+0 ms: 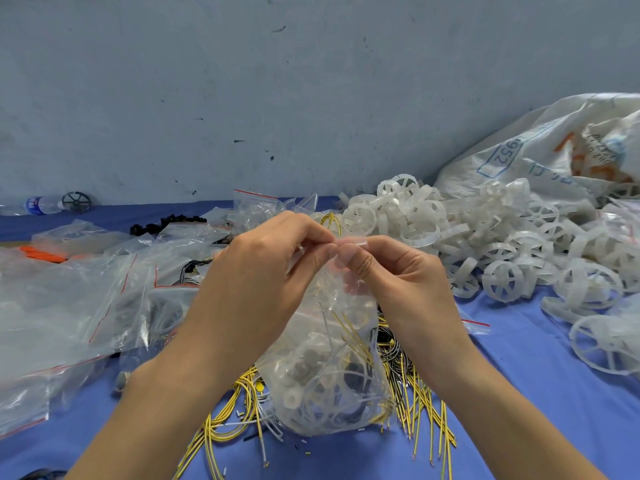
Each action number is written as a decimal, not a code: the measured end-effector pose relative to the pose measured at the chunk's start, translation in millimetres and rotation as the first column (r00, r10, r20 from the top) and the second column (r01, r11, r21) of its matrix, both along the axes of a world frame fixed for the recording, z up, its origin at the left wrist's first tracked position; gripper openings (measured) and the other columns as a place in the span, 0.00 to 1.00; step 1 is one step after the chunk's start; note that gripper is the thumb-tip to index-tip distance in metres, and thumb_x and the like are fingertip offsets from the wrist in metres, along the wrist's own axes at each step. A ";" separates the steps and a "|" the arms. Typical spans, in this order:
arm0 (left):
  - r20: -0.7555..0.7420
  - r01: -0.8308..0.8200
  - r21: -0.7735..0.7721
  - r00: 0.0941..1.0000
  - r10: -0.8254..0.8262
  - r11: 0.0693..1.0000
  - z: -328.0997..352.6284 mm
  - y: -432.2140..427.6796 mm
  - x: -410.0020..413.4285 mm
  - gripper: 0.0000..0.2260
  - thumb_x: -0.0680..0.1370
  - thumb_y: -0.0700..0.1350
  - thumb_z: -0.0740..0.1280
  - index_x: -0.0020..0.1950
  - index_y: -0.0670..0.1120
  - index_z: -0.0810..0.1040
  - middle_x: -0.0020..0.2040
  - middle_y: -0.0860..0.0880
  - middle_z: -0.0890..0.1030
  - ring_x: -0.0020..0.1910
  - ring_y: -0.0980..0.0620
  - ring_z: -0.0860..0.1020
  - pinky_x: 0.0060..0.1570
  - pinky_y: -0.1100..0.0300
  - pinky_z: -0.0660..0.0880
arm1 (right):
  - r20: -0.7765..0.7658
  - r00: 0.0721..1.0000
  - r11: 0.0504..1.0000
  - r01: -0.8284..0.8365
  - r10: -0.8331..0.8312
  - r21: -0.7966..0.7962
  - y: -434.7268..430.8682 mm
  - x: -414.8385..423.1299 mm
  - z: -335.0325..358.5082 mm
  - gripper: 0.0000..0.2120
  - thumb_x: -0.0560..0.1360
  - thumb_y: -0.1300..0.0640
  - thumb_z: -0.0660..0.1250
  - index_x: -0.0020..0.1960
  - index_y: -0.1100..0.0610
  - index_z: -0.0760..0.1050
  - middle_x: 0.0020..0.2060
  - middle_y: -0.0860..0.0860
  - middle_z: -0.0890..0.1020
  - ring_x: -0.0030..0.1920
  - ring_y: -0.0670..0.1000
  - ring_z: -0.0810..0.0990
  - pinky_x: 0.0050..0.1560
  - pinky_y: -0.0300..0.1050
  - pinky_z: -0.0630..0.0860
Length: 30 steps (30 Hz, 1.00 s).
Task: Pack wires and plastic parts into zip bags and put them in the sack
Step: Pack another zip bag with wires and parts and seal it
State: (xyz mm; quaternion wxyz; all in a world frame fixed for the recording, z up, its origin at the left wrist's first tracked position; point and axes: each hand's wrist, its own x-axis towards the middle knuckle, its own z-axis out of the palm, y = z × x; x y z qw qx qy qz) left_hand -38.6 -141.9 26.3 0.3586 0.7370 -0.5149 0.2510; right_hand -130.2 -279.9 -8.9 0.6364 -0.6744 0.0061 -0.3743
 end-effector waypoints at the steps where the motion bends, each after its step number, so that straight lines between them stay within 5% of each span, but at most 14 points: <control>1: 0.005 -0.002 0.000 1.000 0.002 1.000 0.0 0.0 -0.4 0.08 0.79 0.54 0.65 0.50 0.51 0.80 0.43 0.59 0.79 0.41 0.58 0.77 0.41 0.55 0.76 | 0.005 1.000 1.000 0.006 -0.006 0.006 0.5 0.9 -0.4 0.04 0.74 0.53 0.71 0.46 0.50 0.85 0.40 0.48 0.86 0.38 0.44 0.80 0.40 0.37 0.78; 10: -0.157 0.047 0.072 0.987 -0.035 0.996 3.4 2.8 0.5 0.10 0.78 0.55 0.65 0.51 0.52 0.83 0.43 0.60 0.82 0.45 0.61 0.78 0.43 0.69 0.72 | 0.024 0.998 0.995 0.058 -0.056 -0.080 1.0 -0.6 -0.8 0.04 0.76 0.57 0.70 0.47 0.51 0.85 0.42 0.46 0.86 0.42 0.45 0.82 0.42 0.40 0.79; 17: -0.130 0.040 0.081 0.991 -0.029 0.996 4.5 3.6 0.9 0.09 0.78 0.54 0.66 0.50 0.52 0.83 0.44 0.59 0.82 0.44 0.61 0.79 0.42 0.66 0.73 | 0.056 0.995 0.984 0.093 -0.086 -0.153 1.8 -1.0 -0.5 0.05 0.76 0.57 0.70 0.48 0.50 0.84 0.41 0.44 0.86 0.40 0.41 0.81 0.42 0.34 0.76; 23: -0.156 0.028 0.110 0.988 -0.010 0.994 5.1 9.8 6.0 0.08 0.77 0.53 0.66 0.50 0.53 0.83 0.44 0.60 0.81 0.44 0.61 0.79 0.44 0.57 0.77 | 0.025 0.992 0.991 0.123 -0.122 -0.058 -4.1 -0.3 -2.0 0.03 0.74 0.53 0.71 0.45 0.48 0.85 0.39 0.45 0.85 0.38 0.42 0.80 0.40 0.33 0.76; 30: -0.129 0.019 0.104 0.992 -0.006 0.994 6.0 10.0 2.9 0.07 0.78 0.52 0.66 0.50 0.53 0.82 0.44 0.59 0.81 0.44 0.59 0.79 0.44 0.54 0.77 | -0.072 0.996 0.999 -0.051 0.050 -0.001 -4.1 -3.5 1.3 0.08 0.72 0.50 0.72 0.46 0.53 0.85 0.37 0.48 0.85 0.37 0.41 0.80 0.40 0.31 0.74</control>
